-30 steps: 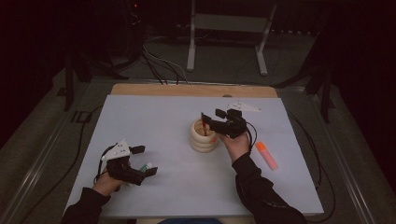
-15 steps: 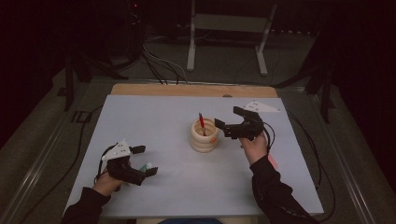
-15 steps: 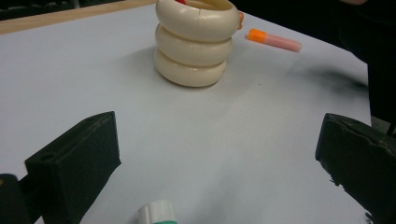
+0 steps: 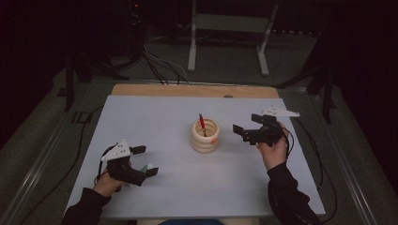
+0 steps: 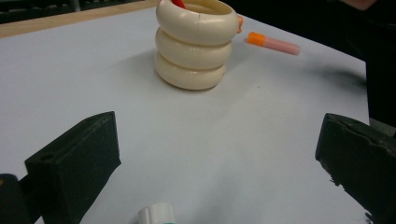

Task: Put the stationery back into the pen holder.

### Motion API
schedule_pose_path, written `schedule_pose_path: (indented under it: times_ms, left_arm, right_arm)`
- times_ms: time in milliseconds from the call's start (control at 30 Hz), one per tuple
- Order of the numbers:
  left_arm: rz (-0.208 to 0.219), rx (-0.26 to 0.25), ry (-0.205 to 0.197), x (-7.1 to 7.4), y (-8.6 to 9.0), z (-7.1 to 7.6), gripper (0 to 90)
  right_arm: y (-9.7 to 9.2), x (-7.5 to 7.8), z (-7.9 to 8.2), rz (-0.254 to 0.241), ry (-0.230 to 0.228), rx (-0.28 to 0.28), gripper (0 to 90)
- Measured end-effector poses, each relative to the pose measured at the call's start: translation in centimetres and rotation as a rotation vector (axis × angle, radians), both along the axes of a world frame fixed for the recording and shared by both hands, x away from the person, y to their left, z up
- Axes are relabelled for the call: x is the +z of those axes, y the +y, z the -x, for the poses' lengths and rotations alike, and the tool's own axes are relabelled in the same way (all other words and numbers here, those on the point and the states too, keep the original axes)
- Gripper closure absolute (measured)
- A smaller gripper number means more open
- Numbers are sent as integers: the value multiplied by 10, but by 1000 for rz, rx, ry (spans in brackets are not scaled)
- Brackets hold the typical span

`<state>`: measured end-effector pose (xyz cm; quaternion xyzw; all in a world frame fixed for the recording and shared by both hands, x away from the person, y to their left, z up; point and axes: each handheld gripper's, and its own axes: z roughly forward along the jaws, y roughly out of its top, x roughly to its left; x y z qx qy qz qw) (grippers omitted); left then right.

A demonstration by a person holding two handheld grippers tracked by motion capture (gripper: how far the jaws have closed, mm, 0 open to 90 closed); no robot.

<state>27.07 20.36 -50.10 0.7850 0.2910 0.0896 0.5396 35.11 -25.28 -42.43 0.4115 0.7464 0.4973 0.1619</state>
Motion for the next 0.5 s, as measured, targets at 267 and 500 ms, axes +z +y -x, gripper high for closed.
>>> schedule_pose_path:
  times_ms: [267, 500]
  left_arm:
    - [-1, -2, 0, 0, 0, 0, 4]
    - [-1, -3, -1, 0, 0, 0, 4]
  right_arm:
    - [-23, -12, 12, 20, -16, -63, 18]
    - [-44, -23, 22, 61, 2, -113, 19]
